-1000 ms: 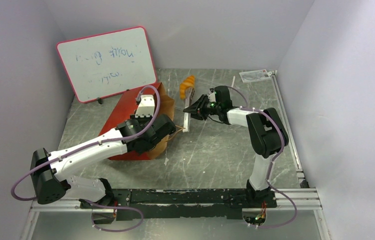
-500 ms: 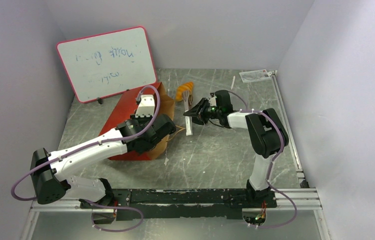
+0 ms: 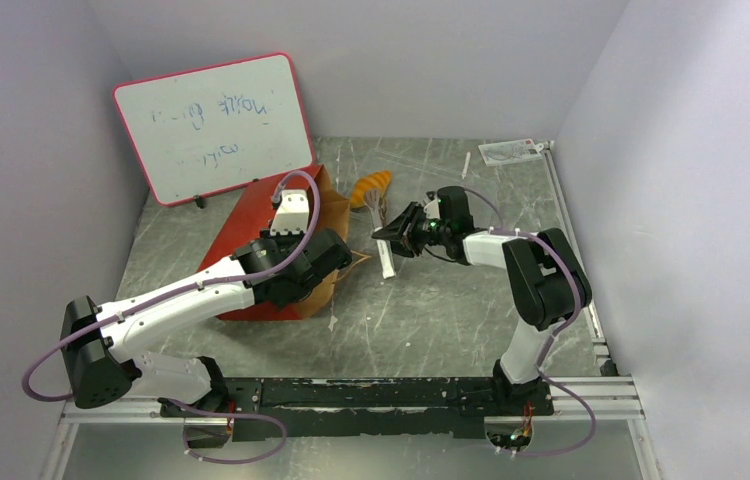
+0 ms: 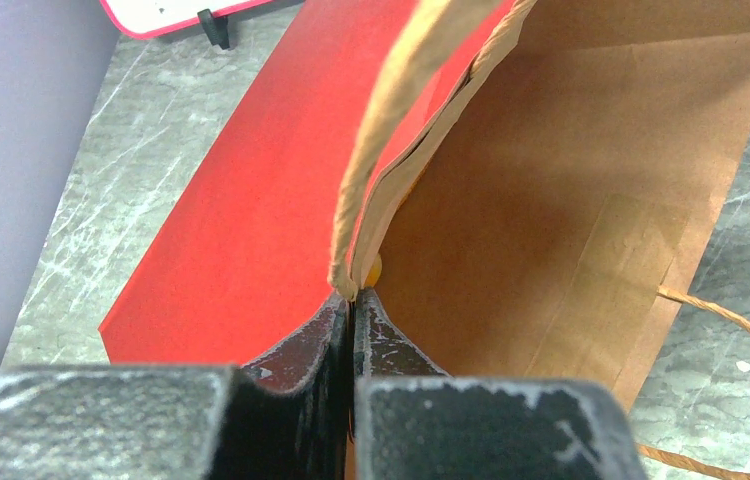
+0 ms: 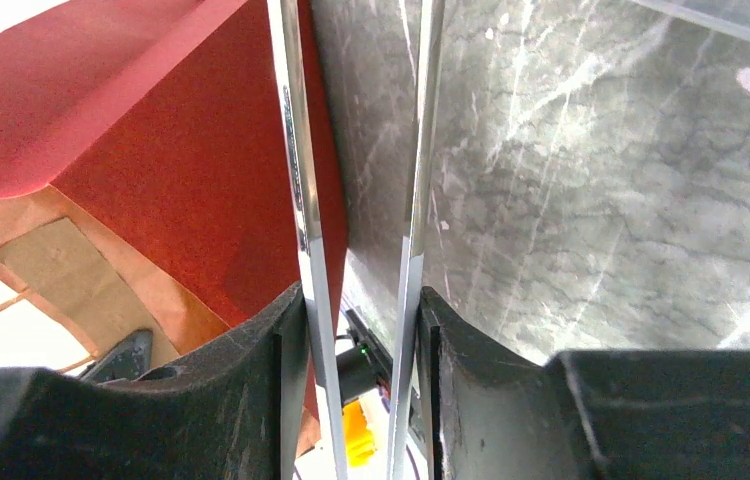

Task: Take the fake bread out of the paper bag
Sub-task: Place the fake bread in the container.

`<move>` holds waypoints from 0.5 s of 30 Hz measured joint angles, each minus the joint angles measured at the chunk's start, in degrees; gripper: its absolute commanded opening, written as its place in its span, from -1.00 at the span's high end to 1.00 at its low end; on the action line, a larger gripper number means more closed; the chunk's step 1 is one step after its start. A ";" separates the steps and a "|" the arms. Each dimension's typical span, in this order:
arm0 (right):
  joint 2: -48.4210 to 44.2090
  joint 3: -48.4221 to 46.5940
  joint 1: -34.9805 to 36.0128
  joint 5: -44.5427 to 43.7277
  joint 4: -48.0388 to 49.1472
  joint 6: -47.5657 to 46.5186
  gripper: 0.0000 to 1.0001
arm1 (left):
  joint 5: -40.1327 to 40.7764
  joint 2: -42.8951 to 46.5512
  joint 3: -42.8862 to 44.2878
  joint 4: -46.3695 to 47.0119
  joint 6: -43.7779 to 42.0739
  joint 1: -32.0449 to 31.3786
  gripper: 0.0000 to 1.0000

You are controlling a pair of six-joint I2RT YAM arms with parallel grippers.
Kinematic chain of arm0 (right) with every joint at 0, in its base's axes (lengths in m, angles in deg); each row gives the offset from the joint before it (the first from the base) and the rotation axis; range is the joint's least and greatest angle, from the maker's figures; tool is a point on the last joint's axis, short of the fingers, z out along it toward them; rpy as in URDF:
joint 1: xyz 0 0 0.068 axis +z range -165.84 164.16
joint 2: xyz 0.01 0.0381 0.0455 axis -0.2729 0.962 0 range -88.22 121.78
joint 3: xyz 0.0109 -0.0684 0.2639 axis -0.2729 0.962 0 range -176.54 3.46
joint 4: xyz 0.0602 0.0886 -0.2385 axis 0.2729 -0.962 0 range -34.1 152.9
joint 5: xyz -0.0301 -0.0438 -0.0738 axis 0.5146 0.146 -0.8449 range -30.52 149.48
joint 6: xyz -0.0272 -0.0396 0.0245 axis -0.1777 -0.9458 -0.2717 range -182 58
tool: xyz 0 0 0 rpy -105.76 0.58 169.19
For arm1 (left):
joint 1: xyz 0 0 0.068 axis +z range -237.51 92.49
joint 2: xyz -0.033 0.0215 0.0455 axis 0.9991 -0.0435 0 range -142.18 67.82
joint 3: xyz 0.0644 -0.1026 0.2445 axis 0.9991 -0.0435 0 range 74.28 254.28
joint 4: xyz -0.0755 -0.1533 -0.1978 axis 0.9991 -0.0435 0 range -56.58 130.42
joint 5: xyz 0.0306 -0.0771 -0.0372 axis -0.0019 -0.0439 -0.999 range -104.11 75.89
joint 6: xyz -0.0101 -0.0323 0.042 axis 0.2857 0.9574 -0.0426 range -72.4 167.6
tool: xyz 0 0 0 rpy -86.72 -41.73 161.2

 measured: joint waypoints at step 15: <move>-0.76 2.84 -3.17 0.50 0.04 0.46 0.14 | -0.37 0.00 0.00 0.02 0.00 0.00 0.86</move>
